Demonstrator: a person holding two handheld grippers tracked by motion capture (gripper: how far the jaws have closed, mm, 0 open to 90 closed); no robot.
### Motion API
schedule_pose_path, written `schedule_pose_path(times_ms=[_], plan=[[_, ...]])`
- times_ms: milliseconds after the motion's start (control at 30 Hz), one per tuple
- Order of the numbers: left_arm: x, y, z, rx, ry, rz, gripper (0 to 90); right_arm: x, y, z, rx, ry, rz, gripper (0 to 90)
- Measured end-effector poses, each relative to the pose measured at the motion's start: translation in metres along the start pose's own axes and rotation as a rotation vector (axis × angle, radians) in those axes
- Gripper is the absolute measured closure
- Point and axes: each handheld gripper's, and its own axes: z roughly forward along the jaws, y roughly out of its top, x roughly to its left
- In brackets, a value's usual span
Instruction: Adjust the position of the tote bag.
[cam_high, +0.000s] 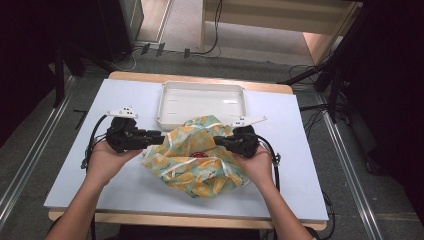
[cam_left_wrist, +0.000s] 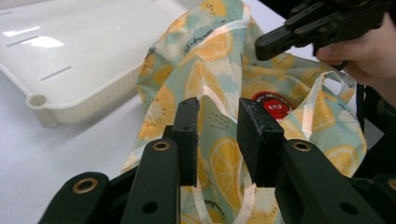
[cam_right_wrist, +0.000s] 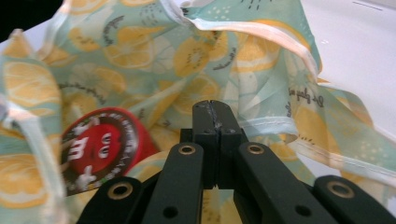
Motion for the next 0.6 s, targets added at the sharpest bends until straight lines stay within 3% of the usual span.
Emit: schedule_pose_path(times_ms=[100, 200, 367, 600], plan=[[-0.007, 0.002, 0.003, -0.01, -0.041, 0.02, 78.4, -0.005, 0.001, 0.002, 0.001, -0.006, 0.003, 90.0], [-0.015, 0.004, 0.011, -0.004, -0.052, 0.046, 84.3, -0.011, 0.004, 0.001, -0.017, -0.008, 0.015, 90.0], [-0.023, 0.007, 0.036, 0.036, -0.083, 0.075, 89.0, -0.014, 0.005, 0.003, -0.023, -0.003, 0.014, 90.0], [-0.021, -0.004, 0.058, 0.09, -0.054, 0.086, 89.9, -0.015, 0.001, 0.007, -0.019, -0.001, 0.022, 90.0]])
